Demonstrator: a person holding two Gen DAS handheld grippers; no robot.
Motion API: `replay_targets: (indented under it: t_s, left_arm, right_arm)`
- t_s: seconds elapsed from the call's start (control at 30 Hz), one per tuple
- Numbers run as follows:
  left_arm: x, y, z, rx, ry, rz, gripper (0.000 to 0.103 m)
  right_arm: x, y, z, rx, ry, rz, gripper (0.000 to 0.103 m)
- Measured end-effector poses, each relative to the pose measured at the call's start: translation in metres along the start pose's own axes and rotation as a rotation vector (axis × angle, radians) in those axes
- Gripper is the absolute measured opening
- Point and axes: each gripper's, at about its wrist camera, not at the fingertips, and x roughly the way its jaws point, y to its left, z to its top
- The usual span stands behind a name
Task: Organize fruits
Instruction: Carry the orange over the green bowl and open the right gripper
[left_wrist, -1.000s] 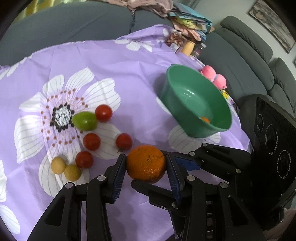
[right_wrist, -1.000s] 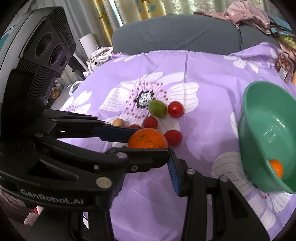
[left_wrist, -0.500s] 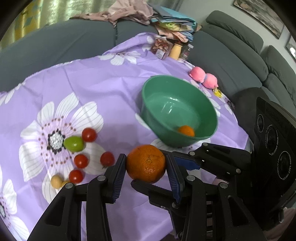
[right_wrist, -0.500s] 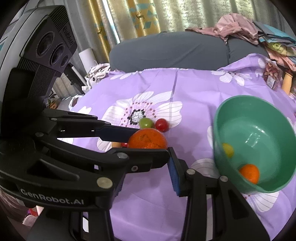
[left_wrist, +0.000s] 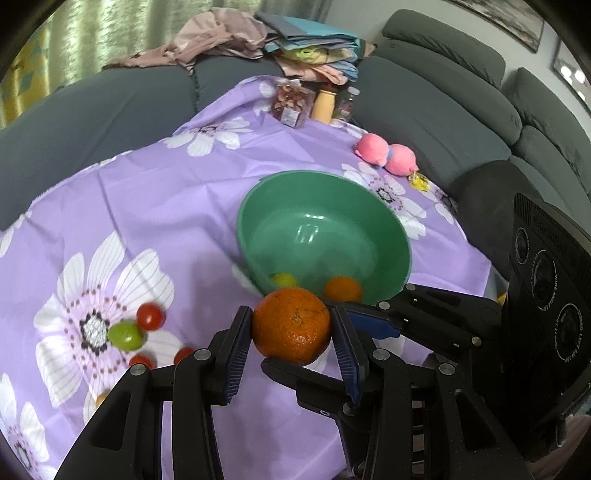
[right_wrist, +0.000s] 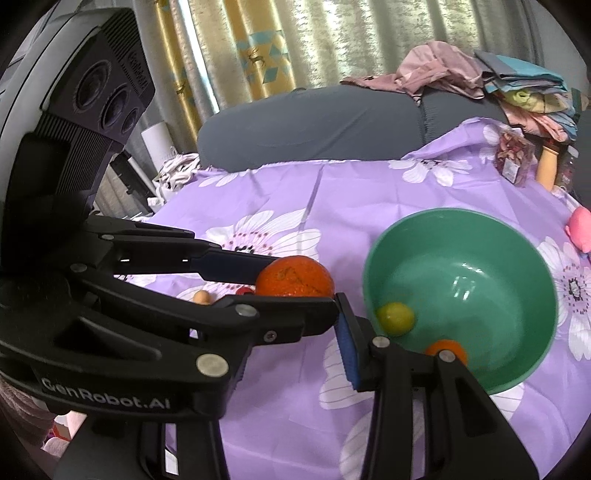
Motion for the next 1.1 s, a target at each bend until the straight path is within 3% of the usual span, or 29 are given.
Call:
replay_targets:
  t_s: [0.53,1.1]
  left_arm:
    - [0.043,-0.017,0.039,0.053,0.034,-0.056,0.043]
    - [0.086,-0.014,0.045,0.022,0.116,-0.116,0.043]
  right_arm:
    - [0.004,-0.054,0.007,0.088,-0.019,-0.068,0.042]
    - [0.024,-0.081,-0.002,0.128,0.072,-0.131,0.044]
